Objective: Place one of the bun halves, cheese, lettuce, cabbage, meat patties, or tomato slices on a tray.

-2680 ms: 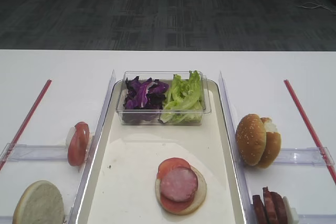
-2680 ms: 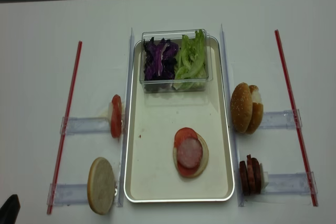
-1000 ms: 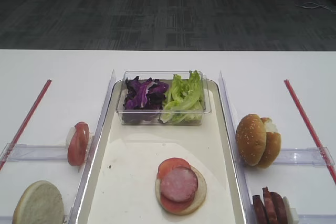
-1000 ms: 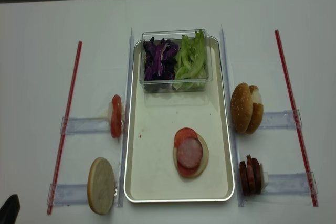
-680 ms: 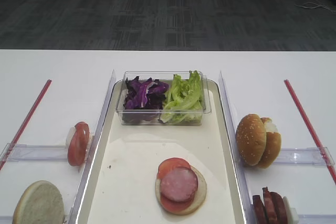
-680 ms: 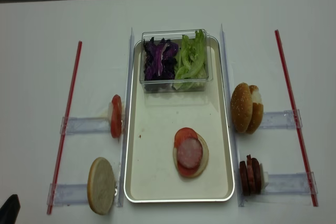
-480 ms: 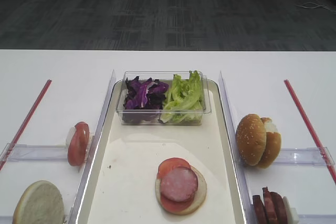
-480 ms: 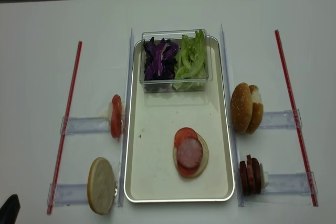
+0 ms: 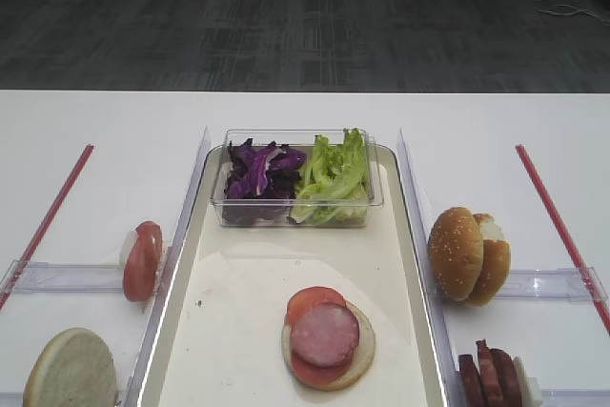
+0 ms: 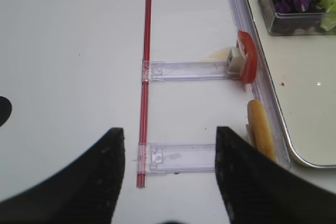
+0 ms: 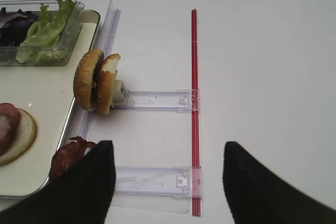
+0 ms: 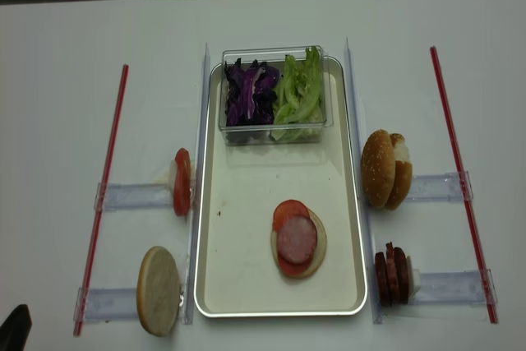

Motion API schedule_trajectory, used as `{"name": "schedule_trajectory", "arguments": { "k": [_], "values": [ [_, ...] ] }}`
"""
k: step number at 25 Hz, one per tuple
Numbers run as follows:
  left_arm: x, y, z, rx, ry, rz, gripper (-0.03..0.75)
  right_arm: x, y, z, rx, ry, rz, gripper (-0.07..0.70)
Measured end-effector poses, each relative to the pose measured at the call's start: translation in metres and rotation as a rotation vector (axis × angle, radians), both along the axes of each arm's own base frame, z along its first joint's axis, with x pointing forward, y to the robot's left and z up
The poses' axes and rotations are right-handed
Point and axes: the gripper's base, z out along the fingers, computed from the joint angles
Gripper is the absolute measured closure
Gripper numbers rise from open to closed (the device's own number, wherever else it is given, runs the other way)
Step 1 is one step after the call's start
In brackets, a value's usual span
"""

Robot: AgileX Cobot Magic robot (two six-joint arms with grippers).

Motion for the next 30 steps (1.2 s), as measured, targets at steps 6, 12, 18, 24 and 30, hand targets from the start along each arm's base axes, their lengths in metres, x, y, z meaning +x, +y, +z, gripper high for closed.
{"name": "schedule_trajectory", "arguments": {
  "k": [6, 12, 18, 24, 30],
  "values": [
    [0.0, 0.0, 0.0, -0.001, 0.0, 0.001, 0.316, 0.0, 0.0, 0.0, -0.004, 0.0, 0.002, 0.178],
    [0.0, 0.0, 0.0, -0.005, 0.0, 0.003, 0.316, 0.0, 0.0, 0.0, -0.004, -0.001, 0.002, 0.178],
    [0.0, 0.0, 0.0, -0.005, 0.0, 0.003, 0.316, 0.0, 0.0, 0.0, -0.005, -0.001, 0.003, 0.178],
    [0.0, 0.0, 0.0, -0.005, 0.0, 0.003, 0.316, 0.0, 0.0, 0.0, -0.006, -0.001, 0.003, 0.178],
    [0.0, 0.0, 0.0, -0.005, 0.0, 0.003, 0.316, 0.0, 0.0, 0.0, -0.006, -0.001, 0.003, 0.178]
  ]
}}
